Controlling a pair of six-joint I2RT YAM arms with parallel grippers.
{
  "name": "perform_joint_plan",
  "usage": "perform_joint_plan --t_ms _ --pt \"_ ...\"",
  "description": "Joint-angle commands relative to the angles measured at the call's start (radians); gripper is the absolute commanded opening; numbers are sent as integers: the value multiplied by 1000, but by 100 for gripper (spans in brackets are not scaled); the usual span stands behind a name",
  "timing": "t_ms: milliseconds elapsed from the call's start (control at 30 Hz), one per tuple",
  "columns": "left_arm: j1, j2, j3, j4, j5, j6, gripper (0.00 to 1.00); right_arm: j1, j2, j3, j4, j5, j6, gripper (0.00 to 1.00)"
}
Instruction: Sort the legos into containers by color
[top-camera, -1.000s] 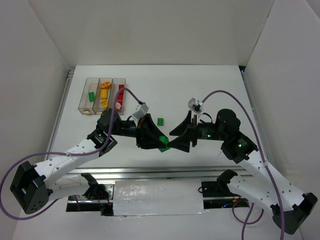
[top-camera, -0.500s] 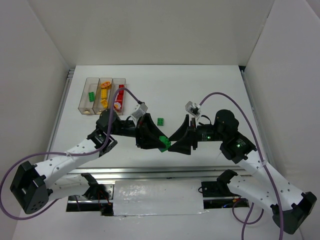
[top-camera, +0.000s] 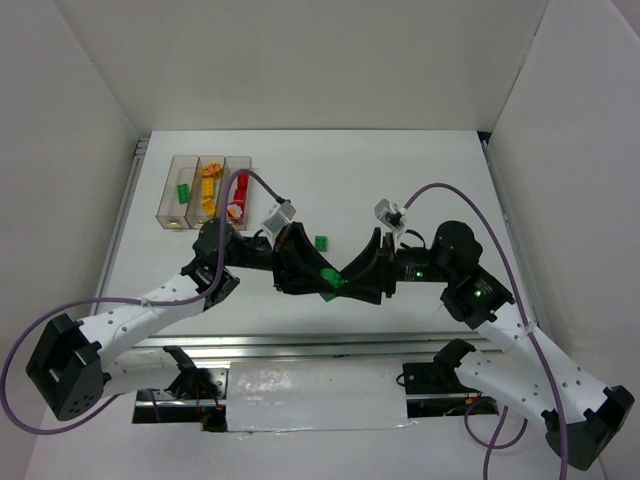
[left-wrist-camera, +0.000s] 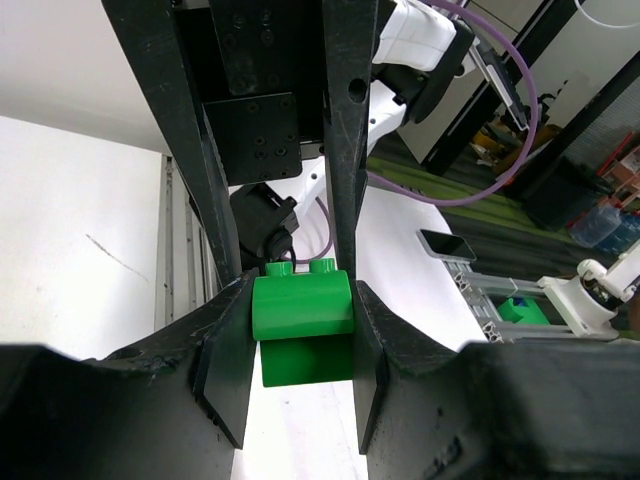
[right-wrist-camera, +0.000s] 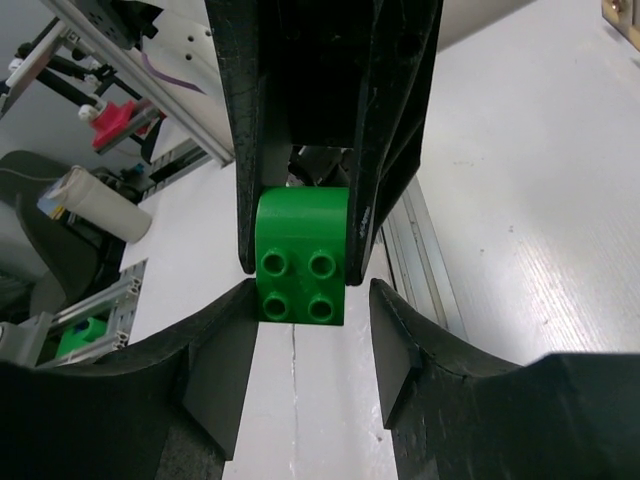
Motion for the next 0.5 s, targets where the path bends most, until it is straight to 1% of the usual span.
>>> perform_joint_plan --t_ms 0,100,133,200,233,267,433,467 --pt "-9 11 -7 108 36 -20 0 -3 19 -9 123 0 39 55" --pt "-10 15 3 91 36 -11 0 -3 41 -14 146 -17 54 55" --pt "-10 11 9 80 34 -5 0 -3 47 -13 148 -26 53 49" --pt "-10 3 15 57 29 12 0 -3 52 -11 140 -23 45 31" --pt "-10 -7 16 42 26 16 0 -3 50 -13 139 -18 40 14" --pt "-10 -14 18 34 25 27 0 -5 44 -14 136 -18 33 13" --pt "-10 -57 41 -62 -20 82 0 -3 12 -42 149 -32 27 13" --pt "-10 -57 46 -69 -21 82 0 -2 4 -46 151 -37 27 10"
